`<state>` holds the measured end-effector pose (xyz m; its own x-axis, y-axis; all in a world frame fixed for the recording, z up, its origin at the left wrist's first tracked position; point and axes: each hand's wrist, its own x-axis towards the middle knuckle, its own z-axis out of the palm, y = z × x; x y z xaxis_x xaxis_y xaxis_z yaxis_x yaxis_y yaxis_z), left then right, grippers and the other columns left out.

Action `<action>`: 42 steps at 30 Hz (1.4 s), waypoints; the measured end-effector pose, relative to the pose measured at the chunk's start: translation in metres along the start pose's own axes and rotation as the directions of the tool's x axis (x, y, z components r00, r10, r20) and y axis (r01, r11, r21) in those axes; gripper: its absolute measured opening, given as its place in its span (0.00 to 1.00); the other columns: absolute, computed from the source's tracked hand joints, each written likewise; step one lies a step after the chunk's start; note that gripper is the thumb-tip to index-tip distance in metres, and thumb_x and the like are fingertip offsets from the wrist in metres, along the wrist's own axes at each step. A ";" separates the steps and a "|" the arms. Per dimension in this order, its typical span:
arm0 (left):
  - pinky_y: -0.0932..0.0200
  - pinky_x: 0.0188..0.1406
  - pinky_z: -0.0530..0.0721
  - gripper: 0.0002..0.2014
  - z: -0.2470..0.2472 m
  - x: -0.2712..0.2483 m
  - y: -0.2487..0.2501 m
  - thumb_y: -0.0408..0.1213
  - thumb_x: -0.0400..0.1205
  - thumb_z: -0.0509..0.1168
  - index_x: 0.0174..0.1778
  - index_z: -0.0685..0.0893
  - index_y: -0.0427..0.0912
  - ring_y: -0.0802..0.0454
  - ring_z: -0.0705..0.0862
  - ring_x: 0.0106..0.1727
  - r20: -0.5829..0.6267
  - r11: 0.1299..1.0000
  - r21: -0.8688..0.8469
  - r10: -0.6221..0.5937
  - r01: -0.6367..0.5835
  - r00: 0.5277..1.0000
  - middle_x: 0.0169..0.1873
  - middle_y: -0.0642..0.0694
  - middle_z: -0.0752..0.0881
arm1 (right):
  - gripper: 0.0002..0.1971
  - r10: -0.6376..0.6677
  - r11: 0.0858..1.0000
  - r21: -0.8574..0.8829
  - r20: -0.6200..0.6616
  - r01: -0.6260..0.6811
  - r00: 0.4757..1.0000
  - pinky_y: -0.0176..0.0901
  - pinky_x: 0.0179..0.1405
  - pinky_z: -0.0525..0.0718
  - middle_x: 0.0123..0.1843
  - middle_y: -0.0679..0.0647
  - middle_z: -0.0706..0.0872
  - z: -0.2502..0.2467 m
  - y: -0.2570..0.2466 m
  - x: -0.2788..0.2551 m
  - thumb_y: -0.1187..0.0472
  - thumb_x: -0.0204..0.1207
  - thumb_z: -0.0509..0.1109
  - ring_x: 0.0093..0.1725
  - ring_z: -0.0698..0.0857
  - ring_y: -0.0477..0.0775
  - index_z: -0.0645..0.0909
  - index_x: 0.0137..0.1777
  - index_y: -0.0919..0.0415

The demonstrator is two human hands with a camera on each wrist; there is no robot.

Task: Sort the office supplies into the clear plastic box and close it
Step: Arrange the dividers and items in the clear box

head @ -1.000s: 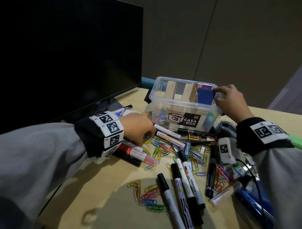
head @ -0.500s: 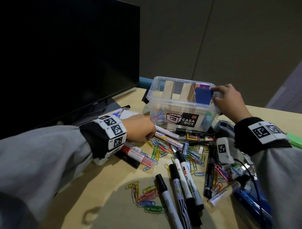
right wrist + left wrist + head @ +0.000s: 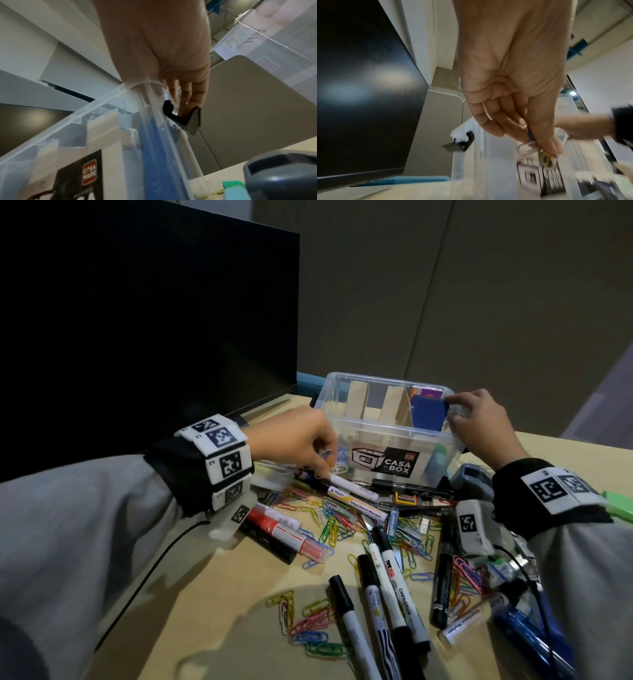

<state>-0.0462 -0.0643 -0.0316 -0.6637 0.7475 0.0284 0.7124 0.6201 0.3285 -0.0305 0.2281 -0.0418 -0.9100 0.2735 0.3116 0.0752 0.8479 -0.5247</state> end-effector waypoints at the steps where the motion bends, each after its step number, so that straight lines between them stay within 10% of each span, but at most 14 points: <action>1: 0.72 0.32 0.74 0.05 -0.007 0.000 0.002 0.39 0.71 0.80 0.40 0.91 0.46 0.64 0.79 0.30 -0.039 0.998 -0.056 0.005 -0.008 0.999 0.28 0.56 0.85 | 0.17 0.000 1.000 0.001 0.000 0.000 1.000 0.60 0.61 0.84 0.69 0.58 0.73 0.000 0.000 0.000 0.62 0.86 0.59 0.63 0.78 0.60 0.78 0.72 0.58; 10: 0.71 0.35 0.81 0.05 -0.042 0.033 0.011 0.37 0.73 0.79 0.40 0.90 0.44 0.65 0.84 0.32 -0.474 0.929 -0.369 -0.213 0.027 0.854 0.33 0.52 0.89 | 0.17 -0.007 1.000 -0.007 0.001 0.007 1.000 0.59 0.61 0.84 0.69 0.58 0.73 0.001 0.001 0.001 0.62 0.85 0.59 0.62 0.79 0.58 0.77 0.72 0.57; 15: 0.72 0.32 0.76 0.04 -0.030 0.061 0.012 0.36 0.74 0.78 0.39 0.89 0.42 0.65 0.83 0.33 -0.512 0.935 -0.306 -0.318 0.176 0.798 0.31 0.57 0.84 | 0.17 -0.007 1.000 -0.002 -0.002 0.007 1.000 0.53 0.61 0.83 0.70 0.58 0.74 0.001 0.002 0.000 0.63 0.85 0.59 0.63 0.78 0.56 0.77 0.73 0.57; 20: 0.53 0.48 0.87 0.07 -0.018 0.071 0.010 0.38 0.74 0.78 0.41 0.87 0.43 0.51 0.86 0.44 -0.472 0.930 -0.124 -0.361 0.345 0.804 0.39 0.50 0.86 | 0.17 -0.005 1.000 0.003 -0.009 0.005 1.000 0.58 0.60 0.84 0.68 0.57 0.74 0.001 0.002 0.000 0.63 0.85 0.59 0.62 0.77 0.56 0.77 0.72 0.58; 24: 0.49 0.54 0.87 0.20 -0.014 0.065 0.007 0.42 0.75 0.78 0.60 0.84 0.41 0.49 0.85 0.52 -0.459 0.944 -0.075 -0.320 0.323 0.829 0.52 0.46 0.86 | 0.18 -0.002 1.000 0.005 -0.005 0.002 1.000 0.56 0.62 0.83 0.69 0.57 0.74 0.000 0.001 -0.001 0.63 0.85 0.60 0.64 0.78 0.58 0.78 0.73 0.58; 28: 0.58 0.43 0.84 0.08 -0.012 0.044 0.015 0.43 0.79 0.72 0.48 0.82 0.44 0.55 0.82 0.42 -0.563 0.993 -0.005 -0.097 0.114 0.820 0.43 0.51 0.83 | 0.17 -0.009 1.000 0.005 -0.020 0.009 1.000 0.52 0.61 0.82 0.68 0.58 0.74 -0.001 0.000 -0.002 0.64 0.85 0.59 0.62 0.77 0.57 0.78 0.72 0.58; 32: 0.68 0.34 0.75 0.07 -0.008 0.019 0.024 0.44 0.80 0.70 0.40 0.80 0.47 0.59 0.79 0.34 -0.276 0.974 0.138 0.210 -0.177 0.938 0.34 0.53 0.81 | 0.17 0.011 1.000 0.024 0.002 -0.011 1.000 0.59 0.62 0.83 0.68 0.57 0.73 0.000 0.001 -0.002 0.62 0.85 0.59 0.64 0.77 0.59 0.77 0.72 0.57; 37: 0.72 0.34 0.71 0.05 0.011 -0.004 0.013 0.44 0.78 0.71 0.40 0.83 0.50 0.66 0.77 0.32 0.010 0.919 0.209 0.340 -0.334 0.940 0.32 0.59 0.81 | 0.17 -0.002 1.000 -0.010 -0.014 0.001 1.000 0.61 0.61 0.83 0.67 0.60 0.74 -0.001 0.000 -0.002 0.63 0.85 0.59 0.61 0.77 0.59 0.78 0.71 0.59; 42: 0.61 0.52 0.79 0.17 0.037 -0.013 0.000 0.49 0.79 0.69 0.64 0.83 0.55 0.59 0.81 0.56 0.253 0.881 0.324 0.272 -0.346 0.929 0.55 0.58 0.85 | 0.17 -0.002 1.000 -0.012 -0.001 0.002 1.000 0.62 0.61 0.83 0.68 0.60 0.73 -0.001 0.000 -0.002 0.63 0.85 0.59 0.63 0.77 0.62 0.78 0.72 0.60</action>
<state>-0.0296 -0.0656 -0.0666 -0.3652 0.9227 -0.1234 0.9307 0.3648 -0.0264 -0.0283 0.2279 -0.0416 -0.9095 0.2728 0.3136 0.0787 0.8539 -0.5145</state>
